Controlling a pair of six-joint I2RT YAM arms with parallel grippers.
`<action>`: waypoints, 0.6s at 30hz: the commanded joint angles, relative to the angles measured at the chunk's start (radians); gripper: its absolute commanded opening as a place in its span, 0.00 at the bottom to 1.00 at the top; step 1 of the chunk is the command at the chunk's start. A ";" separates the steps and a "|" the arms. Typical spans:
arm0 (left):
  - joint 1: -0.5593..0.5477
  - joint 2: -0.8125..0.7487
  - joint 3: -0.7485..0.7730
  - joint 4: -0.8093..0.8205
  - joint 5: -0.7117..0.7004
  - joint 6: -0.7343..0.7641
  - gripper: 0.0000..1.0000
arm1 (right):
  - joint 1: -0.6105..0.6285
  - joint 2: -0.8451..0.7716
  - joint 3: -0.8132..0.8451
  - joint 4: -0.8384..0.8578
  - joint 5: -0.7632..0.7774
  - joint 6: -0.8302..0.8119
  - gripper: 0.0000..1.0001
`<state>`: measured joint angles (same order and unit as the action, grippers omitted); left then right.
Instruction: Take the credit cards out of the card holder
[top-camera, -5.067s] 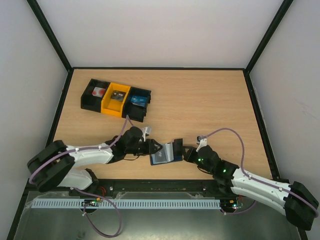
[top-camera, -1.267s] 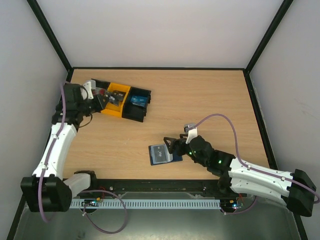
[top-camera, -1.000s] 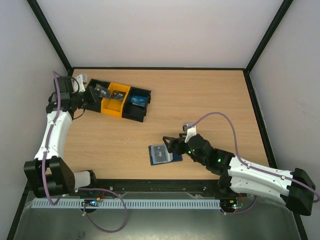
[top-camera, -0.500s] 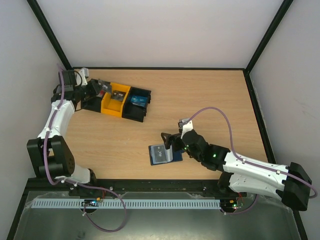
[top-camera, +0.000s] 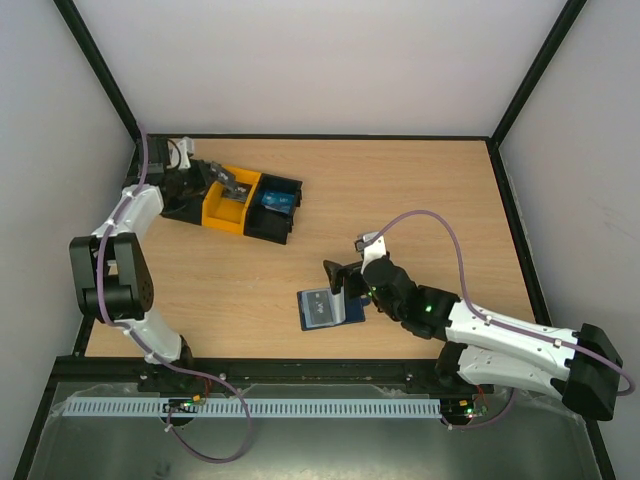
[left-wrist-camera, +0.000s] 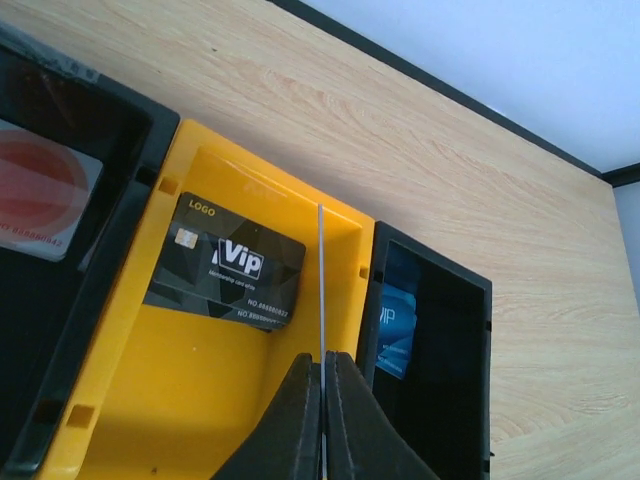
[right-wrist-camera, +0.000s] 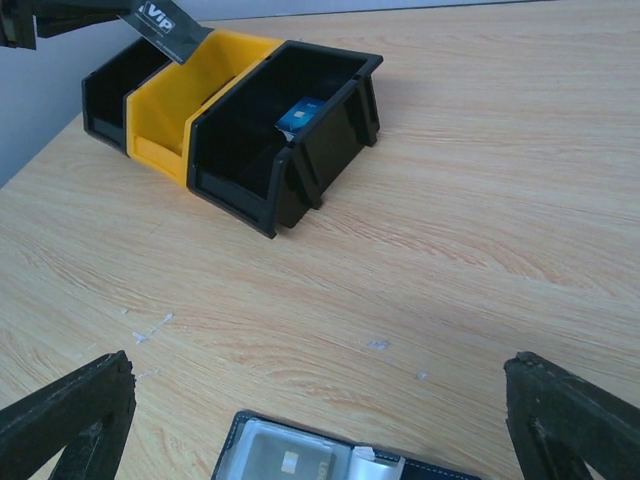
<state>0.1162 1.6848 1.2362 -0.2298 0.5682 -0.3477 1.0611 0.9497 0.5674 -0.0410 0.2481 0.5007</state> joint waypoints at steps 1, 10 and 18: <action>-0.024 0.031 0.060 0.027 -0.024 -0.002 0.03 | 0.004 -0.003 0.035 -0.052 0.042 -0.027 0.98; -0.080 0.108 0.111 0.048 -0.087 -0.015 0.03 | 0.004 -0.067 -0.024 -0.045 0.103 -0.001 0.98; -0.092 0.185 0.147 0.039 -0.124 -0.019 0.03 | 0.004 -0.098 -0.044 -0.032 0.122 -0.041 0.98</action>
<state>0.0219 1.8313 1.3430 -0.1967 0.4717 -0.3641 1.0607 0.8738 0.5468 -0.0780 0.3305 0.4904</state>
